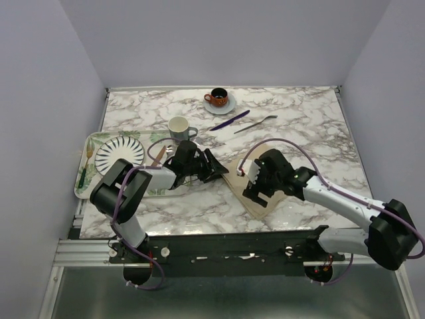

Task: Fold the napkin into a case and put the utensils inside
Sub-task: Fold the rectangle-folded napkin at the center of the board.

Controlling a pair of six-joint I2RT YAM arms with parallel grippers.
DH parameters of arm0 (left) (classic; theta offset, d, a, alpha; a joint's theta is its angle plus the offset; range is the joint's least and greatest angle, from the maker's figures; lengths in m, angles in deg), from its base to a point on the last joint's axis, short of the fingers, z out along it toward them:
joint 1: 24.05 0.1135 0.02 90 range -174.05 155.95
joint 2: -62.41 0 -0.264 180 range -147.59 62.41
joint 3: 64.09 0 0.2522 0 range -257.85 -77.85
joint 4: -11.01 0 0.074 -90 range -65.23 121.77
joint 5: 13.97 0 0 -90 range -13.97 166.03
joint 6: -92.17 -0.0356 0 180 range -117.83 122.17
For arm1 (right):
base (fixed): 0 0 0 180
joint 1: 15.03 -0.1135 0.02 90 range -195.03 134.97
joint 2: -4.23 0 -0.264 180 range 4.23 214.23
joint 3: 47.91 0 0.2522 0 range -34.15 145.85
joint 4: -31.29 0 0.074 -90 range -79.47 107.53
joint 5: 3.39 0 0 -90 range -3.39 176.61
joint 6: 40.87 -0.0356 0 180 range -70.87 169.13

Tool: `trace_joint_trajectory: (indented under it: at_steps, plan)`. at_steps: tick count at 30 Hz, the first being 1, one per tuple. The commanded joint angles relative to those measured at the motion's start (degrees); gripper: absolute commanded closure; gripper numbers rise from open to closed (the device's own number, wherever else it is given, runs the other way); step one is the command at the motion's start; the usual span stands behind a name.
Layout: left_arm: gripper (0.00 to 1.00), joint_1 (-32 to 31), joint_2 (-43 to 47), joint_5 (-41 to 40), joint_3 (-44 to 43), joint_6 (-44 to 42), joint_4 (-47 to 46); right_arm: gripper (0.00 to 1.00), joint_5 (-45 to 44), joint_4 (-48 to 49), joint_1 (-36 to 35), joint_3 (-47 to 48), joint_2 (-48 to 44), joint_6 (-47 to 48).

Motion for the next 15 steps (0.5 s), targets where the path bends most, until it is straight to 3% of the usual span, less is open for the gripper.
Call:
trace_joint_trajectory:
  at_steps: [1, 7, 15]
  plan:
    - [0.41, -0.97, -1.22, -1.56, -1.90, 0.64, -0.47, 0.00, -9.49, 5.20, -5.06, -0.65, 2.18, -6.80]
    - [0.41, -0.97, -1.23, -1.56, -2.26, 0.82, -0.47, 0.00, -12.04, 4.59, -10.51, -2.84, 3.06, -9.52]
    - [0.43, -0.97, -1.58, -1.30, -2.08, 0.82, -0.56, 0.00, -14.41, 3.54, -12.81, -3.20, 5.60, -9.44]
